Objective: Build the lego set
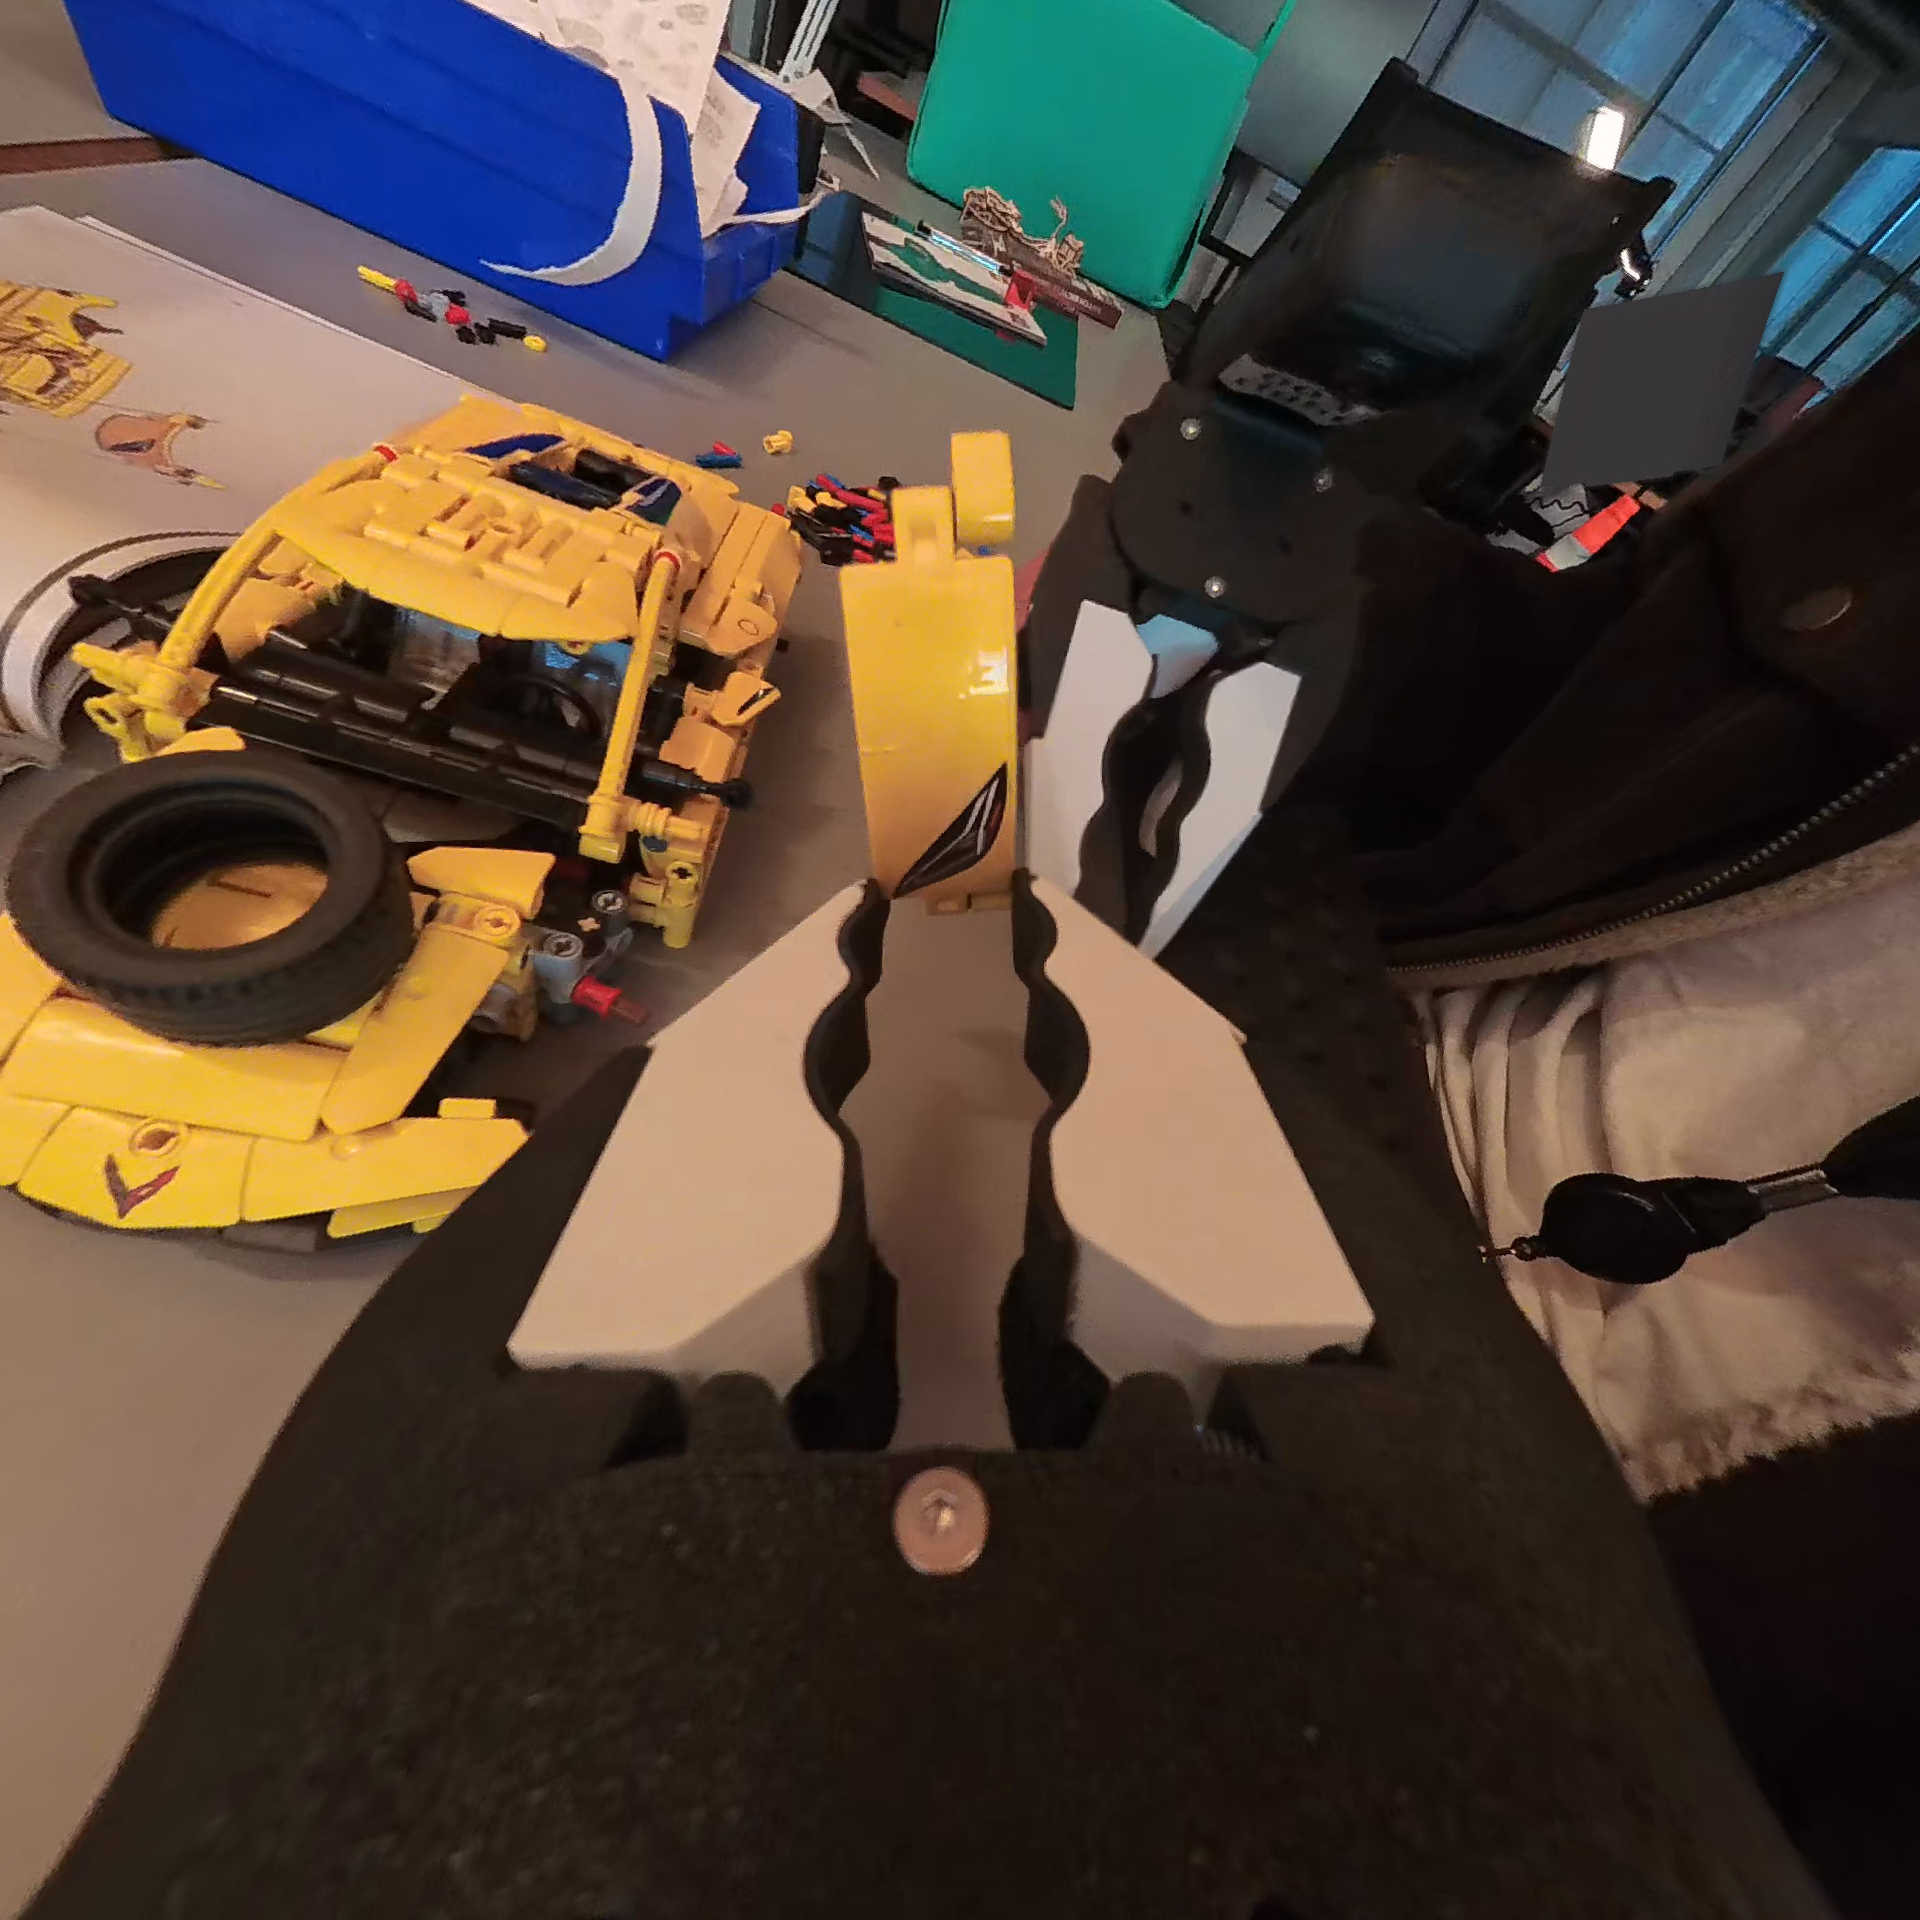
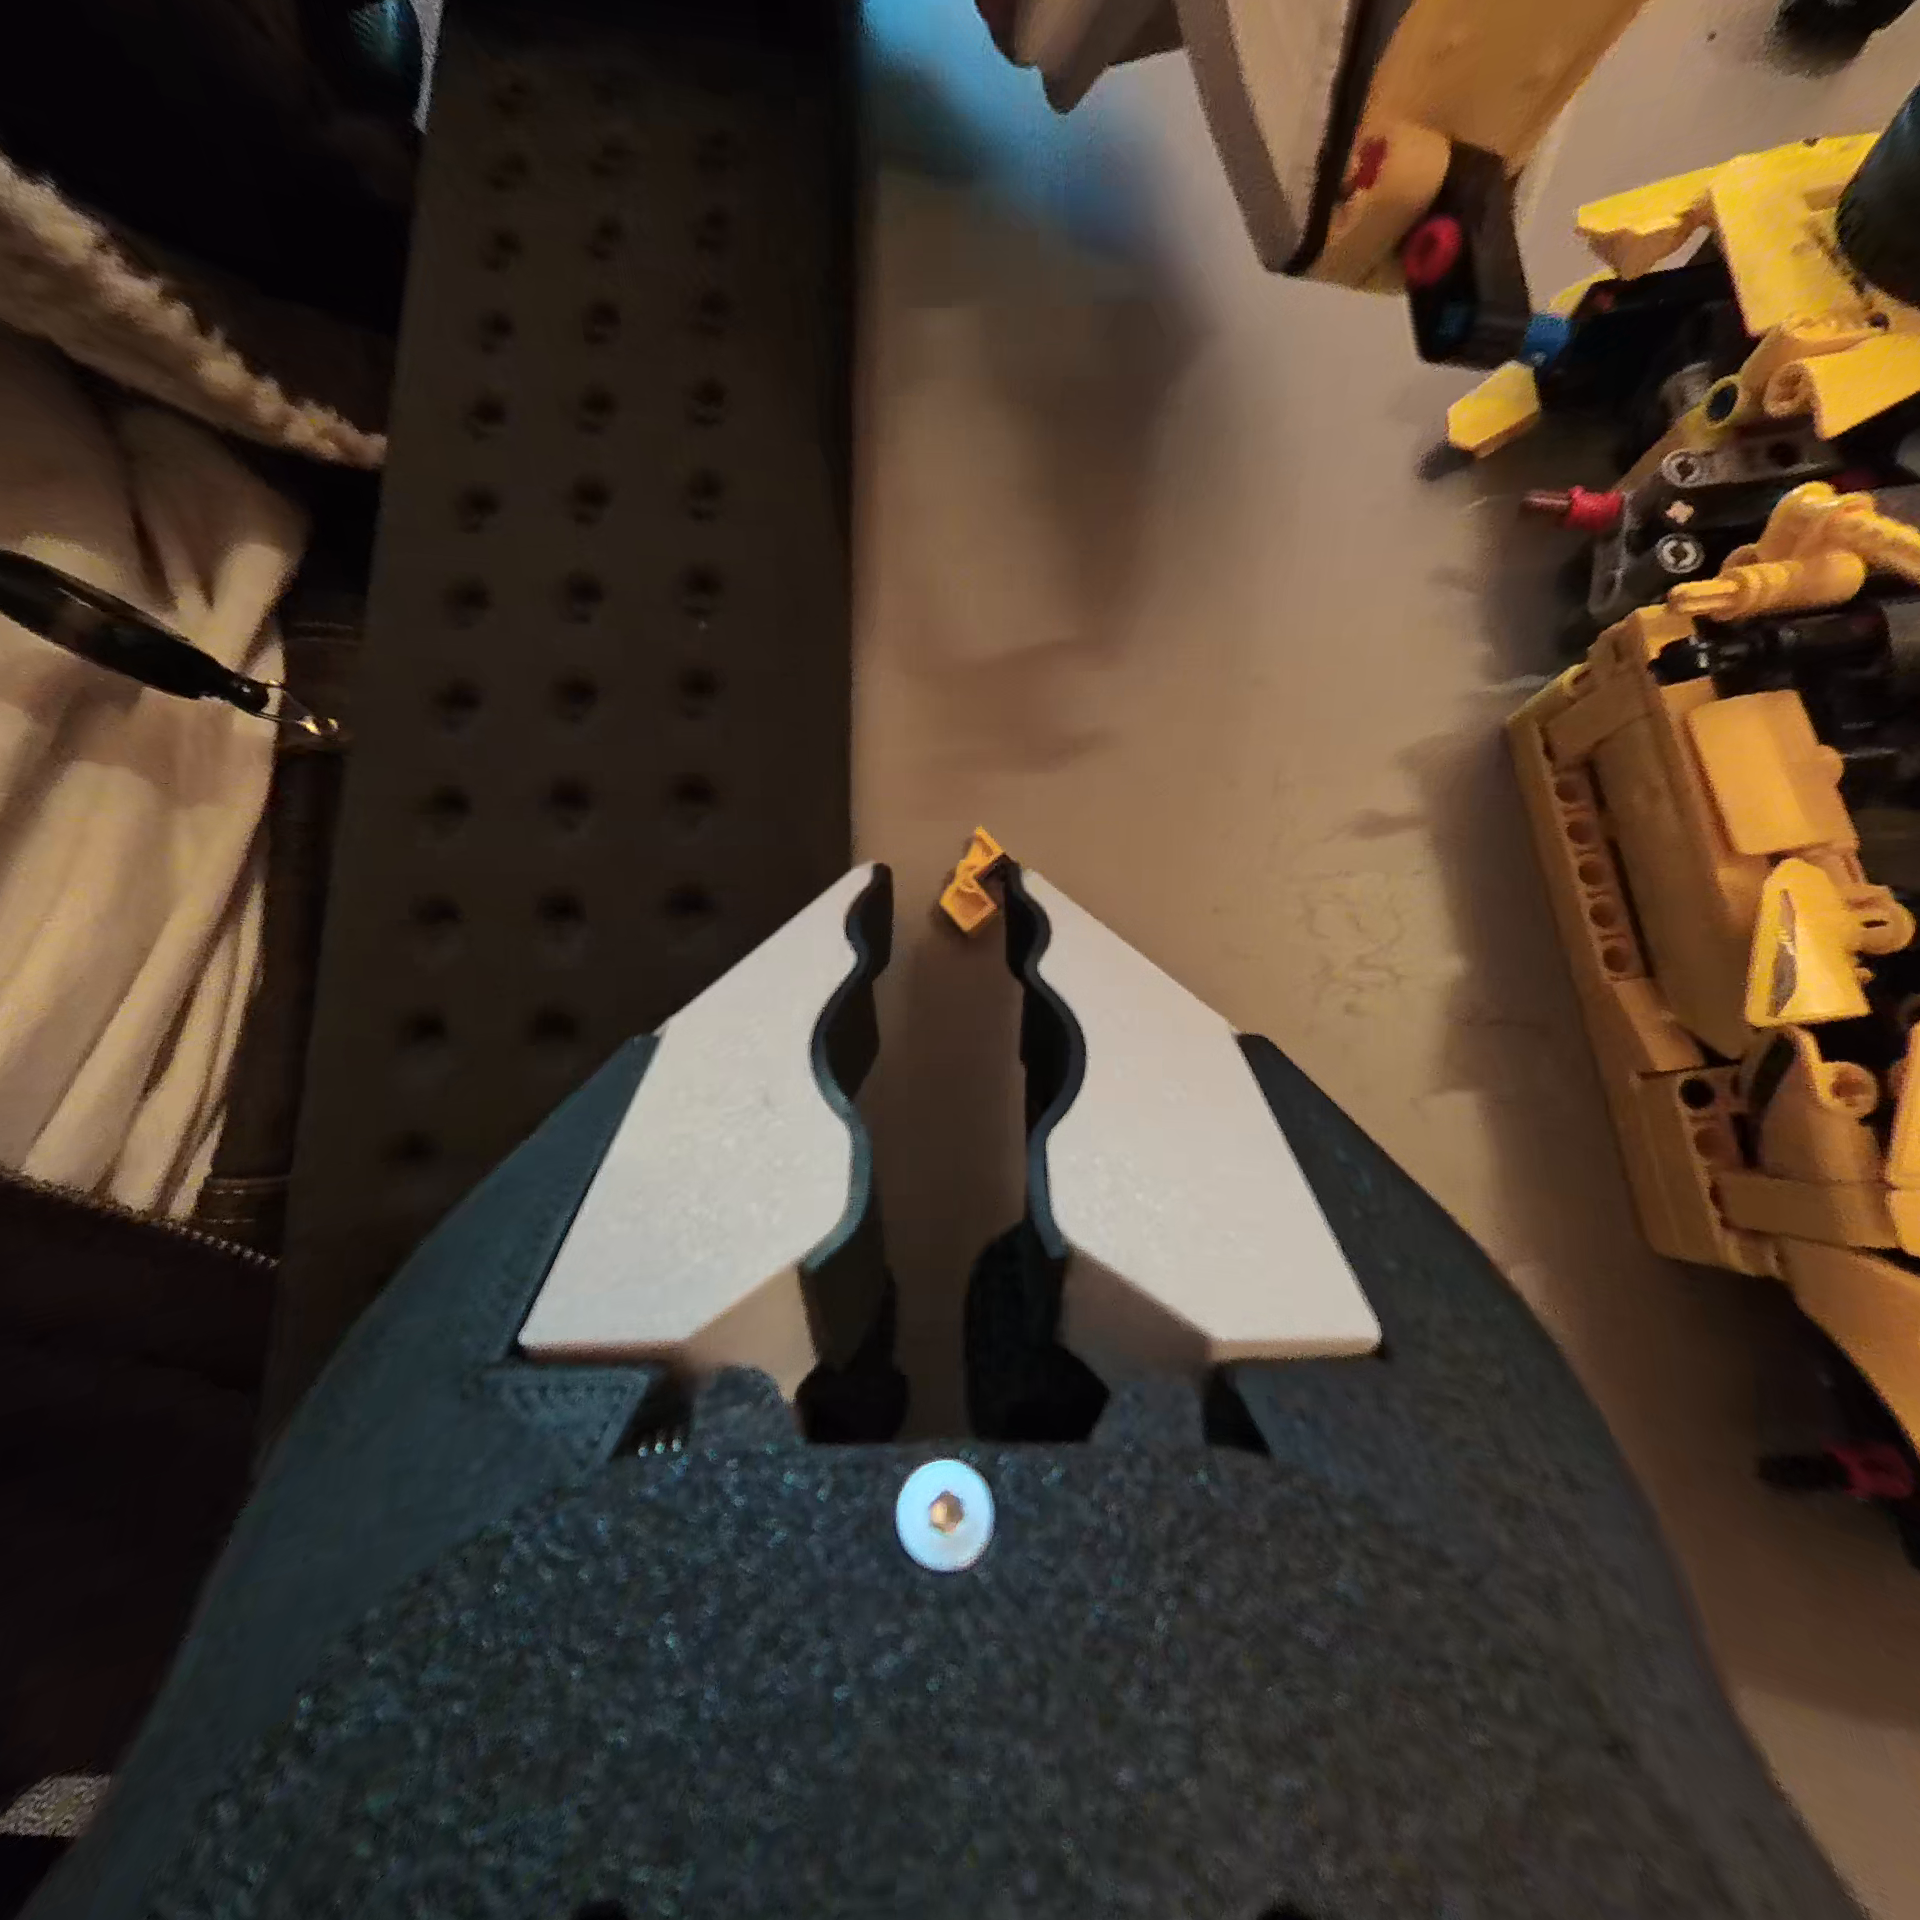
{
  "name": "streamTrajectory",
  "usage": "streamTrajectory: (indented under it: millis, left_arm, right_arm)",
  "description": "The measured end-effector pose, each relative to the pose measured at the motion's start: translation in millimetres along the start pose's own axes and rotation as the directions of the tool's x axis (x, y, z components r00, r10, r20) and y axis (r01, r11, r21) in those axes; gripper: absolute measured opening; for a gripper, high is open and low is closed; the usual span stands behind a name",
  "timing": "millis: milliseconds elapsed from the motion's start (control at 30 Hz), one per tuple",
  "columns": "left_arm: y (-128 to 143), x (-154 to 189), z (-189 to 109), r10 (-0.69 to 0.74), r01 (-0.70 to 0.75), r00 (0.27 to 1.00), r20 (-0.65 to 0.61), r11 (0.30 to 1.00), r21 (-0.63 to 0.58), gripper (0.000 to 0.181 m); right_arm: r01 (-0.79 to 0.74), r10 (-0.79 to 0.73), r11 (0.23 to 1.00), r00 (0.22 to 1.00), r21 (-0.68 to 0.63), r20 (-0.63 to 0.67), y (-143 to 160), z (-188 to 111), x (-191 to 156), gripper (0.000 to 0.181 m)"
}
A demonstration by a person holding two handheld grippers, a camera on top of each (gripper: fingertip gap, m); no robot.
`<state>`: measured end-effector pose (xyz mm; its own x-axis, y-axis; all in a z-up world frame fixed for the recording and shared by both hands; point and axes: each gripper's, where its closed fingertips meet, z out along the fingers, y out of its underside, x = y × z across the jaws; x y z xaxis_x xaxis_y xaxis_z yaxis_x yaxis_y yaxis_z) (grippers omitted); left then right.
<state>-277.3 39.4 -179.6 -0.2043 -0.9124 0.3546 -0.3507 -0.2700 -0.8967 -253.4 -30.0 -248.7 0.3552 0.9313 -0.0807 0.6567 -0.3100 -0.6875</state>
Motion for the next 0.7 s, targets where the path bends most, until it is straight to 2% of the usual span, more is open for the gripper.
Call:
streamTrajectory:
  millis: [233,467,700]
  left_arm:
    - [2,4,3,0.008,-0.009,1.0,-0.014,1.0,-0.016,0.024]
    - [3,4,4,0.008,-0.008,1.0,-0.015,1.0,-0.021,0.024]
    - [3,3,3,0.002,-0.002,1.0,-0.011,1.0,-0.018,0.024]
  right_arm:
    - [0.042,-0.042,0.999,0.999,-0.003,-0.024,0,1,3,0.014]
    - [0.086,-0.089,0.995,0.993,-0.046,-0.072,8,3,10,0.018]
    - [0.063,-0.066,0.997,0.993,-0.033,-0.094,8,1,13,0.011]
